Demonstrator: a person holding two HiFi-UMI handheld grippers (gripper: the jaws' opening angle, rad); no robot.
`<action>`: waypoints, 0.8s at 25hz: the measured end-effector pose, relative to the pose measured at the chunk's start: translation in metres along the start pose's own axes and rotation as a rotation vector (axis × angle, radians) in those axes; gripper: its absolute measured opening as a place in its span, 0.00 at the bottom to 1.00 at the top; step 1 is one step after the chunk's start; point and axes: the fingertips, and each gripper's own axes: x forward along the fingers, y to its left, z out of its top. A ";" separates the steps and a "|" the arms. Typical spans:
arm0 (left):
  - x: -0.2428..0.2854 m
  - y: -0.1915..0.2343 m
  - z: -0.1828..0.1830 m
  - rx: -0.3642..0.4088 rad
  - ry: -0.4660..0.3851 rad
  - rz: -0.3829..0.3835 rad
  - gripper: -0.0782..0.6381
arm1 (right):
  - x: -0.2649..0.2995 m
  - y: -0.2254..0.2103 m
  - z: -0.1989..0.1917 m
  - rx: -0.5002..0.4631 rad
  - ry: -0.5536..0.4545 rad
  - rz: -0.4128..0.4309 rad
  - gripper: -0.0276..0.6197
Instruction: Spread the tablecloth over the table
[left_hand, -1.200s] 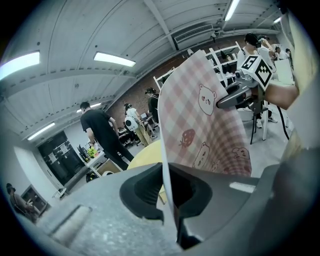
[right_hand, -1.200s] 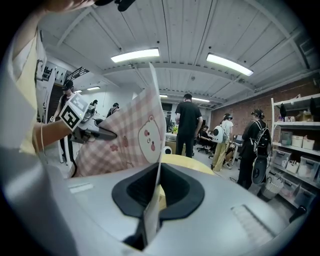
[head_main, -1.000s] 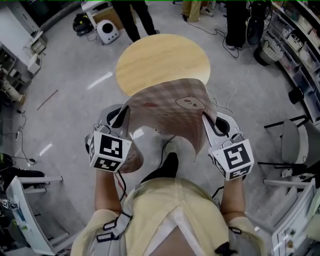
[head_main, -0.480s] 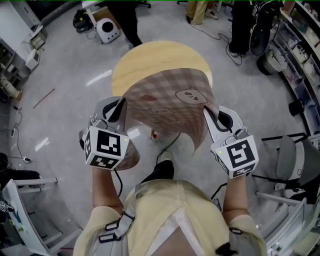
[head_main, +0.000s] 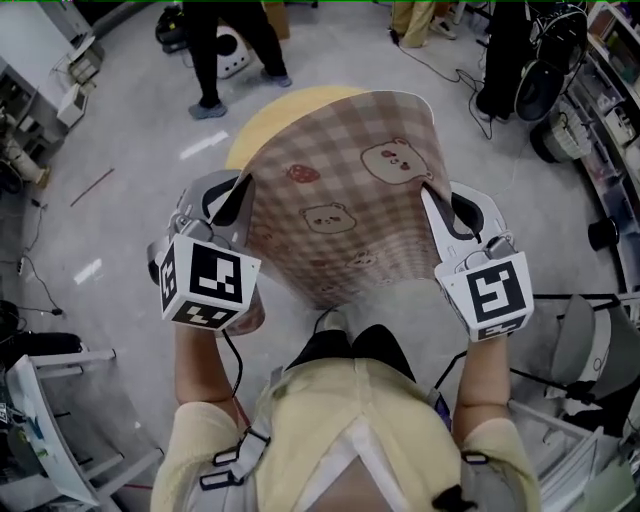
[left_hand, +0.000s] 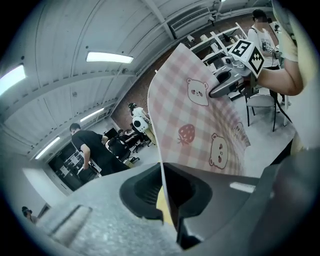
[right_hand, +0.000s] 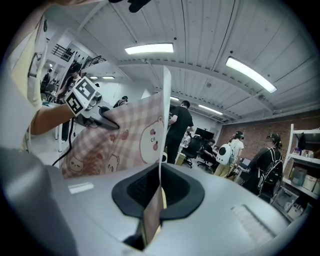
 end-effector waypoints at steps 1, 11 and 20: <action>0.005 0.002 0.002 0.003 0.008 0.002 0.12 | 0.004 -0.004 0.000 0.000 -0.003 0.000 0.06; 0.048 0.048 0.029 0.020 0.091 0.126 0.12 | 0.054 -0.059 0.008 -0.065 -0.073 0.097 0.06; 0.129 0.081 0.027 0.025 0.187 0.204 0.12 | 0.122 -0.103 -0.011 -0.094 -0.086 0.176 0.06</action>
